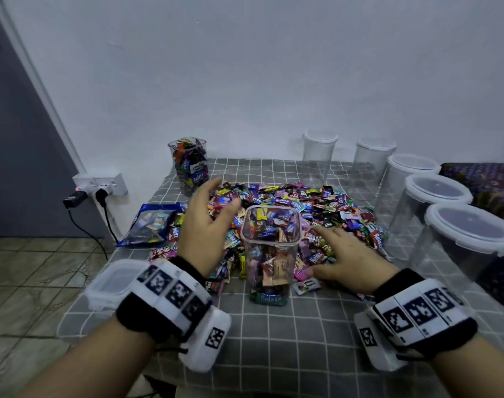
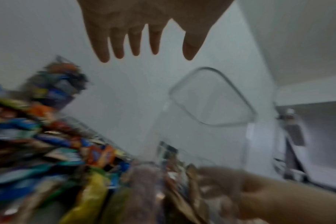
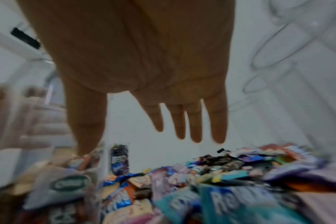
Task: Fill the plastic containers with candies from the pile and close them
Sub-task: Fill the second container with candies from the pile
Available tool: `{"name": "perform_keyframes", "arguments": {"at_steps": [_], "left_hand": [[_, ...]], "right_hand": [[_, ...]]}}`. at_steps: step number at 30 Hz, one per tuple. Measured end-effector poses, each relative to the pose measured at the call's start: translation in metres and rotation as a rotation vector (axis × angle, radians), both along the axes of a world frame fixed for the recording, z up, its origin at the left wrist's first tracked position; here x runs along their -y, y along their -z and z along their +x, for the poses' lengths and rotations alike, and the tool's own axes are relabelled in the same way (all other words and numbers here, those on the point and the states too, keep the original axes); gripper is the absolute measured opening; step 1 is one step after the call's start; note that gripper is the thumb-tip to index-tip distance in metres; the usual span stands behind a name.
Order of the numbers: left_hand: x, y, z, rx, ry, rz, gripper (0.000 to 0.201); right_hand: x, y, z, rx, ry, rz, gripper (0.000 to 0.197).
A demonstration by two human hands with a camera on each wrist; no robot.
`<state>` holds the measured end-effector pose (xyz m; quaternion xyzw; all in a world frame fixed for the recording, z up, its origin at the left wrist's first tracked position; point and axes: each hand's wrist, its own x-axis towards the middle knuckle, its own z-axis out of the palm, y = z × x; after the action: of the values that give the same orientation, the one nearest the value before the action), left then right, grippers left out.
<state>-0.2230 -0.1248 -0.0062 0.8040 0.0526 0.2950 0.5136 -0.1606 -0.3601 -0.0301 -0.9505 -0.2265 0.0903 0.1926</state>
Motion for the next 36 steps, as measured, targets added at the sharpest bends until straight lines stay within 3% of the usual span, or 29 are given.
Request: {"name": "perform_keyframes", "arguments": {"at_steps": [3, 6, 11, 15, 22, 29, 32, 36], "left_hand": [[-0.038, 0.019, 0.02, -0.321, -0.139, -0.021, 0.061], [-0.067, 0.046, 0.034, -0.51, -0.224, 0.038, 0.073], [-0.085, 0.066, 0.047, -0.739, -0.356, 0.191, 0.08], [-0.089, 0.073, 0.06, -0.872, -0.308, 0.186, 0.085], [-0.067, 0.074, 0.068, -0.9, -0.249, 0.172, 0.084], [-0.031, 0.057, 0.065, -0.798, -0.013, 0.215, 0.075], [-0.045, 0.036, 0.043, -0.773, 0.047, 0.294, 0.055], [-0.071, 0.008, 0.011, -0.801, 0.091, 0.539, 0.022]], "right_hand": [[0.012, 0.007, 0.008, 0.012, 0.242, -0.029, 0.087], [0.018, 0.019, 0.016, -0.061, 0.357, -0.063, 0.09], [0.02, 0.027, 0.022, -0.141, 0.369, -0.225, 0.095], [0.016, 0.023, 0.023, -0.227, 0.371, -0.265, 0.093], [-0.007, 0.017, 0.027, -0.264, 0.257, -0.274, 0.063], [-0.021, 0.001, 0.023, -0.212, 0.161, -0.275, 0.057], [-0.005, -0.014, 0.014, -0.085, 0.142, -0.393, 0.056], [0.013, -0.031, 0.0, -0.068, 0.06, -0.506, 0.028]]}}
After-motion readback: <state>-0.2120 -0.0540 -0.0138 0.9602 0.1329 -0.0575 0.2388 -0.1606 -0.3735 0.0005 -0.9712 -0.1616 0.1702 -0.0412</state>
